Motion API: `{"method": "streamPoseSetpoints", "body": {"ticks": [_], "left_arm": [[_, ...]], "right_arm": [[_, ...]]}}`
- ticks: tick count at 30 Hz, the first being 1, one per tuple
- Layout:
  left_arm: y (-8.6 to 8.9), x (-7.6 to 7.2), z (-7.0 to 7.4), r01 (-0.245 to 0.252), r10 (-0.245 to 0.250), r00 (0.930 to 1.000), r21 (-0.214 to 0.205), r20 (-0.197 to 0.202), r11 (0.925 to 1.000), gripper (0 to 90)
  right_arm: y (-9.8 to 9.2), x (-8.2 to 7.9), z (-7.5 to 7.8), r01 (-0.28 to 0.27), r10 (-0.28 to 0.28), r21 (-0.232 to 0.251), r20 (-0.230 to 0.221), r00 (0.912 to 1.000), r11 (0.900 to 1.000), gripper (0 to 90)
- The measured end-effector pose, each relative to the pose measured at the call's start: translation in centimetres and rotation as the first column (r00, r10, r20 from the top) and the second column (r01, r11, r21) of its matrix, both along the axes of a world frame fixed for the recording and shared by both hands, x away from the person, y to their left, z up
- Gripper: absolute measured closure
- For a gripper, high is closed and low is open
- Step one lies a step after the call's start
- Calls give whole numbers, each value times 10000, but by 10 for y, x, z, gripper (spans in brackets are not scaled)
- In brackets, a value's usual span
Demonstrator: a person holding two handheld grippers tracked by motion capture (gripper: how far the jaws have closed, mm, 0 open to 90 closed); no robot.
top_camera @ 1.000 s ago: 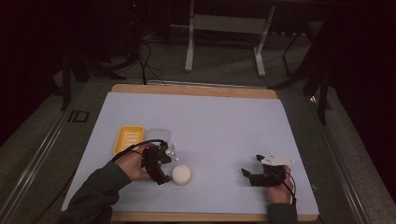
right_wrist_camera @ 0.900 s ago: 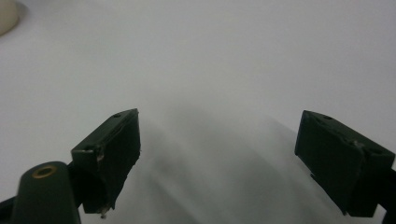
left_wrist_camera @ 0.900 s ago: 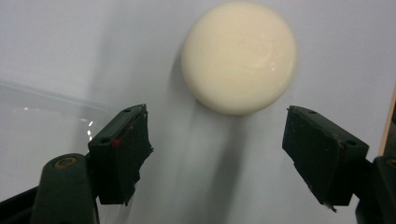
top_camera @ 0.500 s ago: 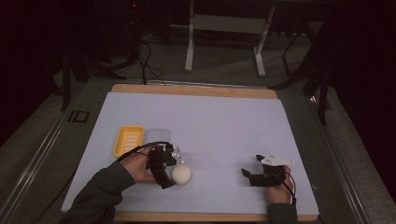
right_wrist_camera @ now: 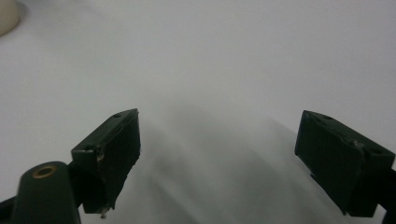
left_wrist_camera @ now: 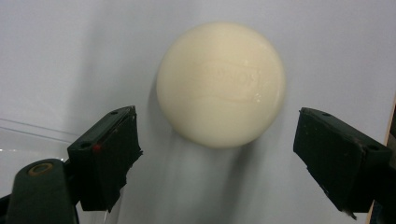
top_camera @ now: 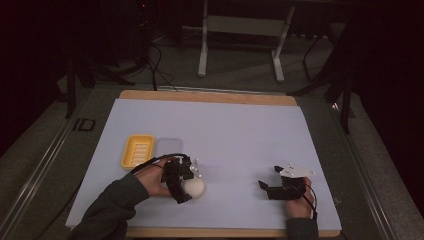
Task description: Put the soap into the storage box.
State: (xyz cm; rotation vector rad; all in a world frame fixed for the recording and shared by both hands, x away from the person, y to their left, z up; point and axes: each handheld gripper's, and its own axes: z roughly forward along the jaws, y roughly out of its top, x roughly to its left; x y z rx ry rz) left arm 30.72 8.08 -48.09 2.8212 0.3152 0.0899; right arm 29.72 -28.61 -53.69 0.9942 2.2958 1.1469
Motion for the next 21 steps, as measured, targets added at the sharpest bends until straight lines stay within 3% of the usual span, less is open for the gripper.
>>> {"method": "streamPoseSetpoints", "body": {"ticks": [15,21], "left_arm": [[-9,1,-6,109,-109,9999,95,56,9999,143],[-13,0,-9,107,-108,9999,165,23,9998,89]], "right_arm": [[0,0,0,-8,8,-4,9,10000,10000,141],[0,0,0,-8,8,-12,19,10000,10000,141]]}}
